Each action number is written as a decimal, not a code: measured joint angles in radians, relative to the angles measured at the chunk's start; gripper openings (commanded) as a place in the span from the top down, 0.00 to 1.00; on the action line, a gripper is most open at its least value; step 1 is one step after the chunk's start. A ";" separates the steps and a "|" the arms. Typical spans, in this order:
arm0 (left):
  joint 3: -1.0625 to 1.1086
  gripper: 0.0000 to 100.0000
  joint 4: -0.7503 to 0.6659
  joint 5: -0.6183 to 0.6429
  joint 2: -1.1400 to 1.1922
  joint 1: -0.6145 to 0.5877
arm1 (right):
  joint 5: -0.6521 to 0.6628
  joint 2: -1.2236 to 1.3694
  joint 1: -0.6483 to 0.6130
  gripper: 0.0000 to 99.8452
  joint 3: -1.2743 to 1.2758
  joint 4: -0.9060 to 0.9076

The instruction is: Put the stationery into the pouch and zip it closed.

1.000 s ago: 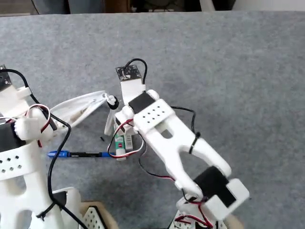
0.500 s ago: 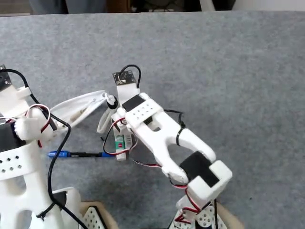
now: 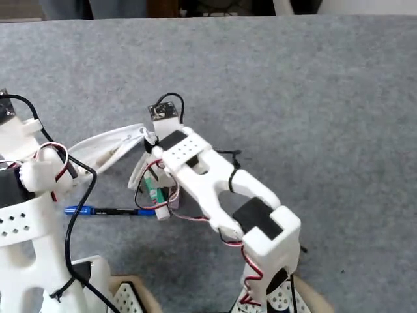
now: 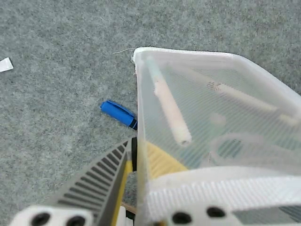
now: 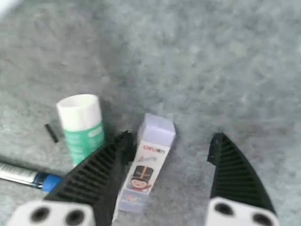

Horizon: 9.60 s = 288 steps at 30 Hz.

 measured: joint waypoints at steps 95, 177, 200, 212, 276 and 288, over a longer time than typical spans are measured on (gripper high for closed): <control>0.000 0.97 0.000 0.000 0.000 -0.041 | 0.413 -1.169 -0.255 0.84 0.640 -1.017; -0.014 0.97 0.000 0.031 0.000 -0.226 | 0.414 -1.778 -0.184 0.97 1.117 -0.321; -0.015 0.97 0.000 0.040 0.000 -0.239 | 0.351 -0.548 -0.391 0.74 0.485 -0.269; -0.015 0.97 0.000 0.043 0.000 -0.245 | 0.351 -0.187 -0.351 0.74 0.295 -0.269; -0.015 0.97 0.000 0.041 0.000 -0.252 | 0.684 -1.807 -0.044 0.99 0.408 0.479; -0.006 0.97 0.009 -0.008 -0.005 0.245 | 0.687 -1.858 0.147 0.99 0.489 0.362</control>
